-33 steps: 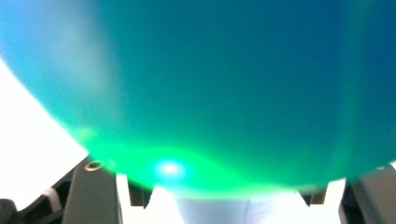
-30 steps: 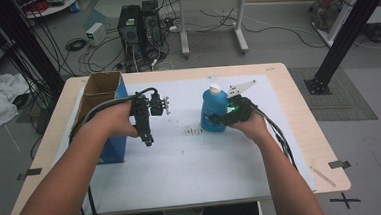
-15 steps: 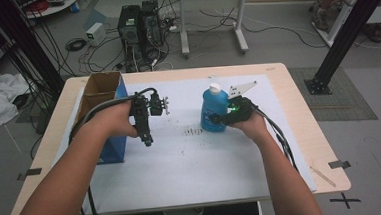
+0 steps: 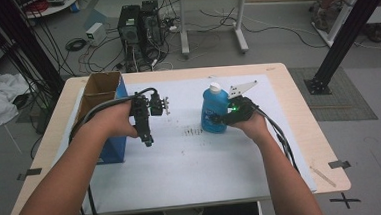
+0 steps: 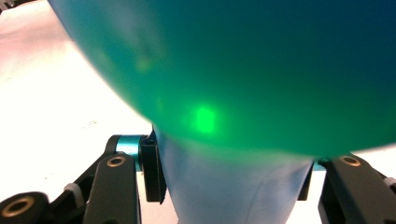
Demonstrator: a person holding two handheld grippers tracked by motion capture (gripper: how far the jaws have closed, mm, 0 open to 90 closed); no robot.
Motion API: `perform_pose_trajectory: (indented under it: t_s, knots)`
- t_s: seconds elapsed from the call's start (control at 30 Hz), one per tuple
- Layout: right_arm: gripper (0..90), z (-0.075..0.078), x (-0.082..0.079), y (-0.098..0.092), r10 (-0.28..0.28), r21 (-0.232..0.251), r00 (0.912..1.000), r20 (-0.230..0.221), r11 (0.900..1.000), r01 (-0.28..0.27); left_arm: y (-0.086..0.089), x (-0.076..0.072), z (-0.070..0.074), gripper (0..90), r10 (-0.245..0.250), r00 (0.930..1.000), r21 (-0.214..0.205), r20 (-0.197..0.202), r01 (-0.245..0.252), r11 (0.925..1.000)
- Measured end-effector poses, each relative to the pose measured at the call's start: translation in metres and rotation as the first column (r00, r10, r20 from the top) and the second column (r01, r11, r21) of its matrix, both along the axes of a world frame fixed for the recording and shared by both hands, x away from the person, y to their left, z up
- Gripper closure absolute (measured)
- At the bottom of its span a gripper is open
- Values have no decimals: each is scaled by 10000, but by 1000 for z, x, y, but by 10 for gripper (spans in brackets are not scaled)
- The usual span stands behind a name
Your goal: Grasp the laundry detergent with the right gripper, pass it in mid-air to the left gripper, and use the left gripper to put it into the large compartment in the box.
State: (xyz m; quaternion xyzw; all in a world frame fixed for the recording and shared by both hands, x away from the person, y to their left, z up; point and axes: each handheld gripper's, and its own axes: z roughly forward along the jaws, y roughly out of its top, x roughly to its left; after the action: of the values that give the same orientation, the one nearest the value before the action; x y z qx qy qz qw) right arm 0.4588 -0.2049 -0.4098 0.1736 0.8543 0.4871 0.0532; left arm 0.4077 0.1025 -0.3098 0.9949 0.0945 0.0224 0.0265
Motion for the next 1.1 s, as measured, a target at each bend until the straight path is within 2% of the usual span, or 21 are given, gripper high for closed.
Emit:
perform_pose_trajectory:
  t_s: [0.17,0.37,0.57,0.73,0.83,1.1]
  knots:
    - [446,13,-8,0,174,86,9995,251,9998,-176,-2,-3,8,16,-68,9999,-121,123,70,9999]
    - [446,32,-25,-1,587,-18,9969,531,9983,-586,-7,-12,23,16,-306,9991,-291,282,314,9991]
    - [445,46,-46,1,1040,-157,9916,770,9945,-1031,-16,-26,36,16,-768,9963,-303,394,780,9965]
    - [445,46,-62,4,1304,-297,9883,795,9913,-1284,-23,-38,42,16,-1010,9935,-333,534,1028,9941]
    - [445,41,-73,7,1452,-180,9869,704,9894,-1443,-26,-45,44,16,-1218,9911,-278,534,1234,9920]
    - [446,31,-101,27,2256,-239,9719,669,9742,-2245,-29,-62,48,17,-1533,9876,-395,342,1546,9872]
